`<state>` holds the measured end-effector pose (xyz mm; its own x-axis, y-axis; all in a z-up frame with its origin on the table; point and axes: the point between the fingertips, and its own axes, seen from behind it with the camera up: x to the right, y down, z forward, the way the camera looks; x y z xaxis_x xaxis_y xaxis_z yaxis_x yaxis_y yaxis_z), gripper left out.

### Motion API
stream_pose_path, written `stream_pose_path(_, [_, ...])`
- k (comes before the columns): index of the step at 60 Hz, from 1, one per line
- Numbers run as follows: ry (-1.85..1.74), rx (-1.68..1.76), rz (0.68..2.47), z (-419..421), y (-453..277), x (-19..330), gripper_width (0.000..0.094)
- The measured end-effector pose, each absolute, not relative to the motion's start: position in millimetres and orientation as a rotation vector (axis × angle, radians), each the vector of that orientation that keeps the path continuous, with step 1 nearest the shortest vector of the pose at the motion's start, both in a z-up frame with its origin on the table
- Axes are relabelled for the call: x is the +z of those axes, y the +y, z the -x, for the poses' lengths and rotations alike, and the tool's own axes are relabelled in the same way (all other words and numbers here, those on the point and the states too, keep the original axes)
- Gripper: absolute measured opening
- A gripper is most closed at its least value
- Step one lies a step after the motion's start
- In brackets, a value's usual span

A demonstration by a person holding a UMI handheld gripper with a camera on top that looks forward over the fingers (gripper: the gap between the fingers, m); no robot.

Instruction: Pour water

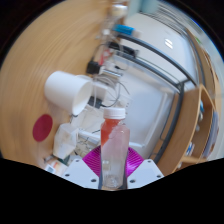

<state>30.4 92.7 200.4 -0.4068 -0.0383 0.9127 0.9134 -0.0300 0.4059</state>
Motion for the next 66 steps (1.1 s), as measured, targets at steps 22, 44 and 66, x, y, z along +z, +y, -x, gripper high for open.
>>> stream_pose_path(22, [-0.402, -0.278, 1.598, -62.2, 84.4, 186.0, 0.0299])
stream_pose_path(44, [-0.171, 0.060, 1.638, -45.1, 105.5, 125.2, 0.0298])
stream_pose_path(66, [-0.134, 0.060, 1.655, -52.8, 109.3, 105.4, 0.0429])
